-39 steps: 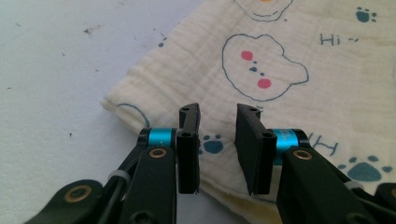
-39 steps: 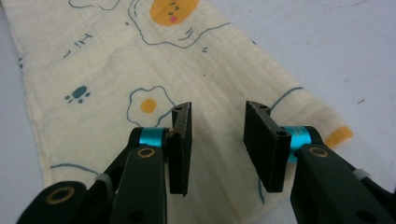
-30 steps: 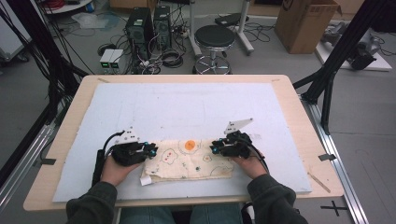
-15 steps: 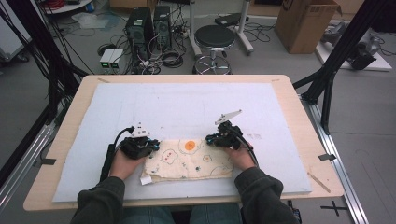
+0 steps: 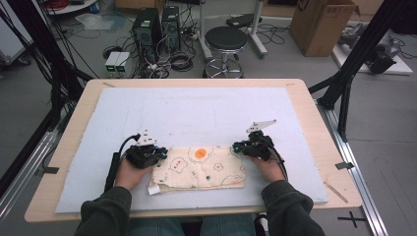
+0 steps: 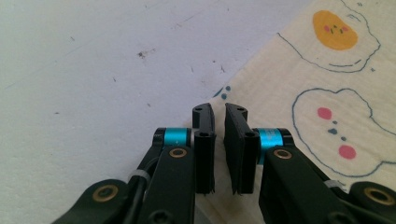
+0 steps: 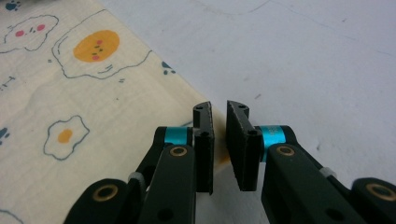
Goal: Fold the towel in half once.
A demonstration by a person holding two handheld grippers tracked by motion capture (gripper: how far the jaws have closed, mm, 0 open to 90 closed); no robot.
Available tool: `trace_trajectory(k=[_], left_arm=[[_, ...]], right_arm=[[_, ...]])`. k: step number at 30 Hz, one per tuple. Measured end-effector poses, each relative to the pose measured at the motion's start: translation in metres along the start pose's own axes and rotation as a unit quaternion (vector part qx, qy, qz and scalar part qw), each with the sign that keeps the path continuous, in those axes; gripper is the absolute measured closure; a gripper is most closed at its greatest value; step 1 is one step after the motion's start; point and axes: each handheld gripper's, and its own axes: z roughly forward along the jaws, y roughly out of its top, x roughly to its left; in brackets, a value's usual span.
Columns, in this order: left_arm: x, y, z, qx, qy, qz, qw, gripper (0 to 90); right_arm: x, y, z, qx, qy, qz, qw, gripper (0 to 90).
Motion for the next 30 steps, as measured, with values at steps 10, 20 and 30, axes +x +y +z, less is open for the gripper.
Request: trace_trajectory(k=[10, 20, 30], left_arm=[[-0.002, -0.002, -0.002, -0.009, 0.005, 0.000, 0.9999, 80.3], [-0.003, -0.007, -0.024, -0.046, -0.022, -0.024, 0.9984, 71.0], [-0.008, -0.019, -0.050, -0.055, -0.040, -0.024, 0.9974, 63.6]], right_arm=[[0.005, -0.001, -0.002, -0.018, 0.000, -0.008, 0.9998, 74.6], [0.014, 0.001, -0.017, -0.064, 0.019, -0.019, 0.9976, 68.7], [0.028, -0.002, -0.031, -0.088, 0.024, -0.031, 0.9953, 53.8]])
